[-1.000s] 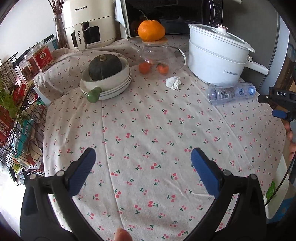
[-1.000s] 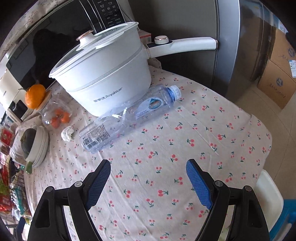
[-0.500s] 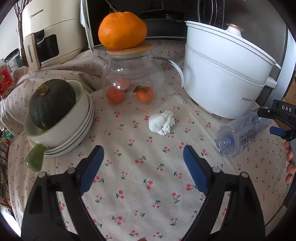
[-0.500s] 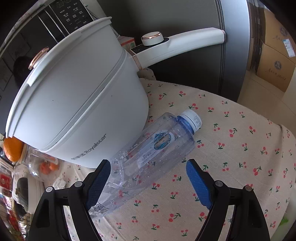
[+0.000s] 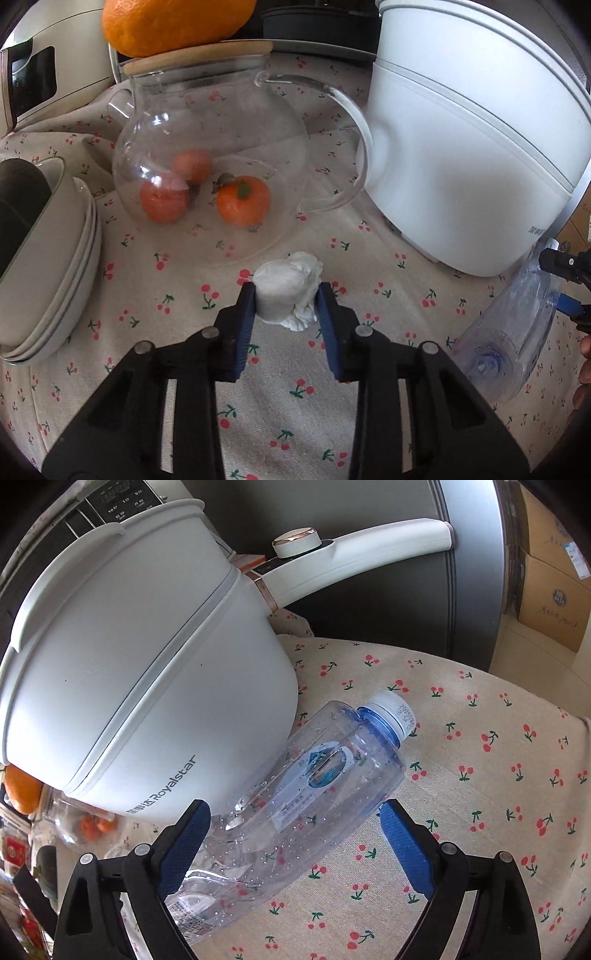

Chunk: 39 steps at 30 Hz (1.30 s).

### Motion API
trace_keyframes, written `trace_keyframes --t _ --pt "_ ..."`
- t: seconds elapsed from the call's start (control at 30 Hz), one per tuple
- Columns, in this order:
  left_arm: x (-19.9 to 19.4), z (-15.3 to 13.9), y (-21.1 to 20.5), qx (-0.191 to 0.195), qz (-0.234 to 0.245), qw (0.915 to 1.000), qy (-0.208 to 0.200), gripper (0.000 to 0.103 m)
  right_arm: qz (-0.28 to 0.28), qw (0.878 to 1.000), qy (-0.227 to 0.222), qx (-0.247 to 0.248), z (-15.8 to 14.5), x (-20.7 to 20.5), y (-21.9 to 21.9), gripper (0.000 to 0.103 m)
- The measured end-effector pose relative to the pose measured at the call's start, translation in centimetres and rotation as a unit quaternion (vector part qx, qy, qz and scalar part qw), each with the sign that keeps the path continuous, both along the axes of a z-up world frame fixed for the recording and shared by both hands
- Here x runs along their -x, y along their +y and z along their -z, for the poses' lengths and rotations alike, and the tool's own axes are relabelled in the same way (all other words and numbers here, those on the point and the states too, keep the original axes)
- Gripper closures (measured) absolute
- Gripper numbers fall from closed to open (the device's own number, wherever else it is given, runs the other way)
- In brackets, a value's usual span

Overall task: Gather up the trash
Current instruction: 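Grasp the small white tissue ball with the left tool while the right tool grasps the clear water bottle, then carry the tissue ball and water bottle over the white bin and release both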

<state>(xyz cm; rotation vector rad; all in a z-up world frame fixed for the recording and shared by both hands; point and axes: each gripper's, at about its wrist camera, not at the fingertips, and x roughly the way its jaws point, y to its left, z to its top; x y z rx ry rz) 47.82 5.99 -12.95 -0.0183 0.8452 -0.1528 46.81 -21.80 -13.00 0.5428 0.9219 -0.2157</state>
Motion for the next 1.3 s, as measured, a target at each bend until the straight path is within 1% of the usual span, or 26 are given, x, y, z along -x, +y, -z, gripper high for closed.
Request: trace_keyframes --t 0.07,0.13,0.2,0.23,0.33,0.37,0.4,0.5,0.6,0.7,0.8,0.87,0.97,1.03,1.07,1.2,1.3 --pt "0.5 -0.1 -0.1 -0.001 0.001 1.0000 0.004 0.070 -0.009 1.000 0.003 -0.010 0.1 0.0 -0.3 0.010" --pt "1.2 -0.2 -0.2 0.000 -0.002 1.0000 0.008 0.071 -0.019 0.999 0.009 -0.025 0.4 0.1 -0.9 0.015" --pt "2.3 -0.4 -0.2 0.007 -0.001 0.9999 0.015 0.071 -0.028 0.999 0.014 -0.043 0.4 0.2 -1.3 0.024" --pt "3.1 -0.5 -0.3 0.007 -0.001 0.9998 0.019 0.071 -0.034 0.998 0.017 -0.046 0.3 0.3 -1.3 0.025" --pt "5.4 -1.0 -0.8 0.004 0.005 0.9995 0.030 0.071 -0.057 0.998 0.024 -0.032 -0.4 1.2 -0.9 0.034" --pt "6.2 -1.2 -0.9 0.003 0.007 0.9995 0.032 0.071 -0.067 0.997 0.025 -0.024 -0.8 1.6 -0.7 0.039" --pt "7.0 -1.5 -1.0 0.002 0.009 0.9994 0.034 0.071 -0.076 0.997 0.029 -0.014 -1.2 1.9 -0.6 0.041" --pt "9.6 -2.4 -1.0 0.009 0.011 0.9992 0.038 0.071 -0.100 0.994 0.051 -0.002 -1.4 3.0 -0.3 0.041" --pt "11.9 -3.5 -1.1 0.023 0.007 0.9988 0.042 0.071 -0.112 0.991 0.068 0.010 -1.8 4.5 0.0 0.041" --pt "15.1 -4.2 -0.8 0.037 0.004 0.9982 0.047 0.071 -0.129 0.988 0.086 0.024 -1.8 6.2 0.8 0.041" --pt "17.1 -4.5 -1.2 0.039 0.006 0.9979 0.052 0.071 -0.148 0.982 0.108 0.035 -1.7 7.8 1.5 0.040" --pt "17.2 -4.4 -0.9 0.041 0.005 0.9976 0.055 0.071 -0.157 0.980 0.119 0.040 -1.5 8.7 2.1 0.039" --pt "19.2 -5.1 -0.6 0.041 0.005 0.9977 0.054 0.071 -0.160 0.976 0.138 0.045 -0.7 9.9 2.7 0.037" --pt "20.4 -5.6 -0.3 0.040 0.003 0.9978 0.052 0.071 -0.163 0.975 0.146 0.041 -0.1 10.5 3.0 0.037" --pt "21.1 -5.9 -0.2 0.040 0.001 0.9979 0.051 0.071 -0.166 0.974 0.147 0.045 0.1 10.8 3.2 0.039" --pt "23.2 -6.9 0.0 0.038 -0.002 0.9982 0.047 0.071 -0.197 0.966 0.132 0.107 -0.5 12.5 4.3 0.042" --pt "24.8 -7.8 0.3 0.039 -0.004 0.9985 0.038 0.071 -0.214 0.962 0.115 0.124 -1.5 14.4 4.6 0.042"
